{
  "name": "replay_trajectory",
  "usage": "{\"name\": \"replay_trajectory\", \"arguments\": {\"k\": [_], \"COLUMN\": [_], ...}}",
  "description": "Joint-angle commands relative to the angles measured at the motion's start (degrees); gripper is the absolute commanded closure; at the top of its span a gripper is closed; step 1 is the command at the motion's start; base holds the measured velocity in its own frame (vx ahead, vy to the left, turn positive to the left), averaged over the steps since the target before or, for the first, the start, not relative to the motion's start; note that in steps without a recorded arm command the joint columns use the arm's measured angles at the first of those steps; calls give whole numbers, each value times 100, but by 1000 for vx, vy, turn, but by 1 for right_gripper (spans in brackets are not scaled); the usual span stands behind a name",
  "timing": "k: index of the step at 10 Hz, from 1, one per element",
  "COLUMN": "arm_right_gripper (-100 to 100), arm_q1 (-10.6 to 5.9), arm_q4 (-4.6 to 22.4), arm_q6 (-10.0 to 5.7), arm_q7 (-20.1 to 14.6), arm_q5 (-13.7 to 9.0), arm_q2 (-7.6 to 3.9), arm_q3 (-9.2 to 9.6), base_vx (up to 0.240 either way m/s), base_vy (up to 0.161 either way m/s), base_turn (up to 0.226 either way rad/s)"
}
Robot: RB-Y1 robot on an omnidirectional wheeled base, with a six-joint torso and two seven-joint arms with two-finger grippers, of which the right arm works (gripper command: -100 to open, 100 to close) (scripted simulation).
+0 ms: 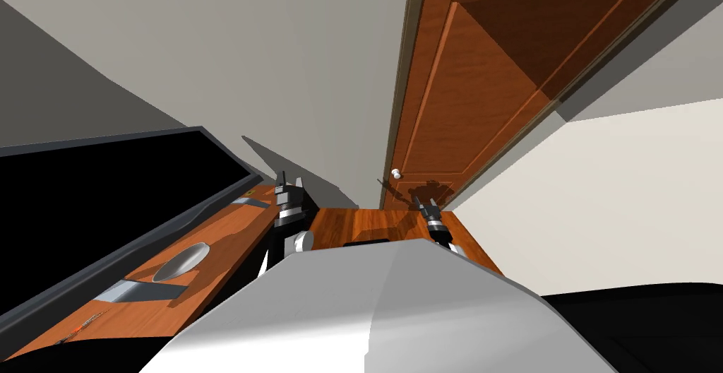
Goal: Pull the door open
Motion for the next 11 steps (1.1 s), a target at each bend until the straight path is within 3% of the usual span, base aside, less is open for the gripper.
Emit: {"name": "replay_trajectory", "arguments": {"k": [1, 11], "arm_right_gripper": [-100, -100], "arm_q1": [-79, -338], "arm_q4": [221, 1126], "arm_q6": [-87, -435], "arm_q7": [152, 833], "arm_q5": [79, 523], "arm_q2": [32, 340], "arm_q3": [-107, -629], "base_vx": [127, 105], "base_vy": [-13, -17], "base_turn": [90, 76]}}
